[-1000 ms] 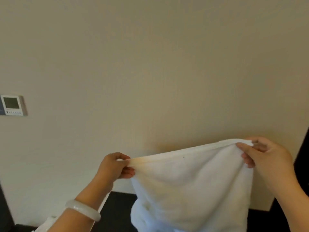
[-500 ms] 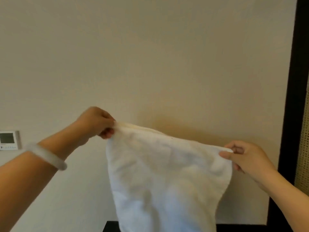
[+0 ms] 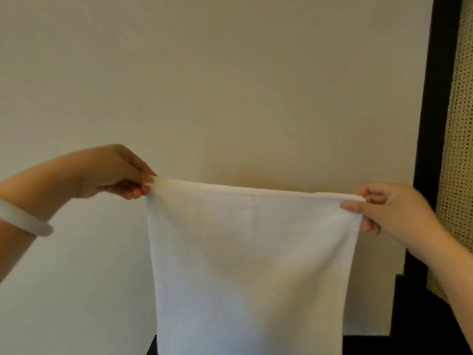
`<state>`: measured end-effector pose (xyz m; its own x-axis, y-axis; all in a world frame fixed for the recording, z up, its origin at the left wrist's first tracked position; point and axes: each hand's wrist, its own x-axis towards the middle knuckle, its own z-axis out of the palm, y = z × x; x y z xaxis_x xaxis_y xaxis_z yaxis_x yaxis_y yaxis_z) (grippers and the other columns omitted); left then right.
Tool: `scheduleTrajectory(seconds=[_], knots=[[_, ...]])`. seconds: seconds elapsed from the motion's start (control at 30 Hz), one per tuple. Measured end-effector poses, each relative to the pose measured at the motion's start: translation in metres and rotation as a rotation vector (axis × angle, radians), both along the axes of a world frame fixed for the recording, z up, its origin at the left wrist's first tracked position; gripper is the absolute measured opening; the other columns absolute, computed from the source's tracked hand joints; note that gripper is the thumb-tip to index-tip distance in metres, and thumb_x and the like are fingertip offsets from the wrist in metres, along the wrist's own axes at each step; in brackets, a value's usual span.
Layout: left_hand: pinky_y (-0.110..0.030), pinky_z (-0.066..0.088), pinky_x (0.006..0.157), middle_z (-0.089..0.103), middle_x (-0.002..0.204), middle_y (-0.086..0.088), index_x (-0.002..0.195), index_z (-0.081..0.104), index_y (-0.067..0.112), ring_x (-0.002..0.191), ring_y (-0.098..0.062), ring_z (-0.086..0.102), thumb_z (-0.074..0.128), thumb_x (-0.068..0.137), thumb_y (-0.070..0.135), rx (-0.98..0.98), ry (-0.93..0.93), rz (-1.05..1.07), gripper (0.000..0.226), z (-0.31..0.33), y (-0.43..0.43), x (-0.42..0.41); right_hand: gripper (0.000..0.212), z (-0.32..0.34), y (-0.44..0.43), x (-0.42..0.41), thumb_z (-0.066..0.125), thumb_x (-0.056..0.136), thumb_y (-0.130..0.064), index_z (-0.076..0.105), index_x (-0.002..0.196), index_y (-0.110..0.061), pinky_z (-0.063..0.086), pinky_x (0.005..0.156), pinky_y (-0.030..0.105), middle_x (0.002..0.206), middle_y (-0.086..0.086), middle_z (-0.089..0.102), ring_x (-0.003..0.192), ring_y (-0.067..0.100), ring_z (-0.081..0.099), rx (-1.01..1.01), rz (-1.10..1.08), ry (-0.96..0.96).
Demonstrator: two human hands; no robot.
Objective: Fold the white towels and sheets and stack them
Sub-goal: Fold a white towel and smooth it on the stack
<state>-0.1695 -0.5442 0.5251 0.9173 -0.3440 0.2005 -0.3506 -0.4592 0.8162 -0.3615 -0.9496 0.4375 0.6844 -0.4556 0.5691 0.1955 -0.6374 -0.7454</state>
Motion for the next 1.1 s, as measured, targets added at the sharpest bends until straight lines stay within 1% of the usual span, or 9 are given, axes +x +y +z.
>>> scheduleTrajectory(seconds=[0.1, 0.2, 0.27, 0.33, 0.47, 0.63, 0.8, 0.93, 1.1], knots=[[-0.021, 0.054, 0.049, 0.069, 0.073, -0.018, 0.089, 0.078, 0.0, 0.052, -0.014, 0.061, 0.061, 0.089, -0.004, 0.043, 0.075, -0.058, 0.018, 0.017, 0.006, 0.002, 0.01, 0.008, -0.004, -0.002, 0.079, 0.079, -0.022, 0.072, 0.077, -0.015, 0.04, 0.036, 0.015, 0.05, 0.004, 0.062, 0.038, 0.009, 0.051, 0.006, 0.014, -0.063], [-0.022, 0.055, 0.048, 0.069, 0.076, -0.022, 0.096, 0.074, -0.008, 0.051, -0.017, 0.063, 0.058, 0.09, -0.01, 0.104, 0.156, -0.023, 0.017, -0.008, -0.006, 0.012, 0.014, -0.007, -0.008, 0.017, 0.079, 0.08, -0.015, 0.069, 0.08, -0.005, 0.039, 0.032, 0.018, 0.048, 0.008, 0.059, 0.034, 0.011, 0.05, 0.038, -0.017, 0.073], [-0.025, 0.058, 0.049, 0.069, 0.075, -0.025, 0.103, 0.067, -0.014, 0.049, -0.018, 0.065, 0.057, 0.09, -0.012, 0.077, 0.201, 0.024, 0.017, -0.04, -0.02, 0.019, 0.017, -0.029, -0.01, 0.033, 0.076, 0.081, -0.003, 0.063, 0.086, 0.008, 0.05, 0.037, 0.026, 0.06, 0.019, 0.062, 0.039, 0.018, 0.06, 0.176, 0.043, 0.155], [-0.027, 0.06, 0.053, 0.07, 0.072, -0.025, 0.105, 0.064, -0.016, 0.05, -0.02, 0.068, 0.058, 0.091, -0.012, 0.026, 0.19, 0.045, 0.016, -0.06, -0.031, 0.024, 0.013, -0.044, -0.011, 0.043, 0.071, 0.084, 0.005, 0.06, 0.088, 0.011, 0.059, 0.046, 0.032, 0.077, 0.026, 0.063, 0.048, 0.025, 0.068, 0.299, 0.09, 0.174], [-0.025, 0.058, 0.05, 0.07, 0.066, -0.023, 0.1, 0.064, -0.016, 0.051, -0.022, 0.069, 0.059, 0.089, -0.012, -0.168, 0.081, 0.022, 0.014, -0.036, -0.035, 0.025, 0.017, -0.028, -0.017, 0.043, 0.07, 0.084, 0.003, 0.06, 0.099, 0.004, 0.059, 0.049, 0.031, 0.083, 0.024, 0.066, 0.051, 0.024, 0.069, 0.357, 0.095, 0.021], [-0.022, 0.057, 0.051, 0.072, 0.08, -0.025, 0.093, 0.069, -0.006, 0.062, -0.024, 0.073, 0.063, 0.085, -0.007, -0.178, 0.035, -0.024, 0.01, -0.01, -0.014, 0.005, 0.011, -0.014, -0.012, 0.018, 0.073, 0.083, -0.003, 0.062, 0.086, -0.004, 0.059, 0.05, 0.028, 0.068, 0.014, 0.07, 0.056, 0.026, 0.071, 0.321, 0.154, -0.087], [-0.026, 0.058, 0.052, 0.069, 0.081, -0.033, 0.093, 0.068, -0.013, 0.061, -0.029, 0.072, 0.062, 0.084, -0.012, -0.034, 0.311, -0.029, 0.011, -0.125, 0.004, 0.003, 0.007, -0.108, -0.01, 0.013, 0.069, 0.084, 0.001, 0.063, 0.087, 0.001, 0.061, 0.057, 0.029, 0.074, 0.018, 0.07, 0.065, 0.027, 0.073, 0.45, 0.23, 0.216], [-0.029, 0.061, 0.062, 0.071, 0.085, -0.031, 0.098, 0.068, -0.015, 0.072, -0.031, 0.073, 0.061, 0.087, -0.014, 0.12, 0.541, 0.009, 0.013, -0.236, 0.002, -0.003, 0.008, -0.205, 0.002, 0.016, 0.068, 0.086, 0.002, 0.062, 0.09, 0.003, 0.062, 0.06, 0.033, 0.077, 0.022, 0.067, 0.061, 0.024, 0.071, 0.566, 0.183, 0.56], [-0.033, 0.06, 0.081, 0.075, 0.085, -0.019, 0.093, 0.075, 0.0, 0.084, -0.029, 0.074, 0.073, 0.078, -0.009, 0.283, 0.605, -0.122, 0.017, -0.307, 0.016, -0.026, 0.02, -0.272, 0.013, -0.003, 0.077, 0.082, -0.005, 0.065, 0.092, 0.007, 0.061, 0.059, 0.033, 0.076, 0.019, 0.073, 0.069, 0.029, 0.074, 0.498, 0.095, 0.817]])
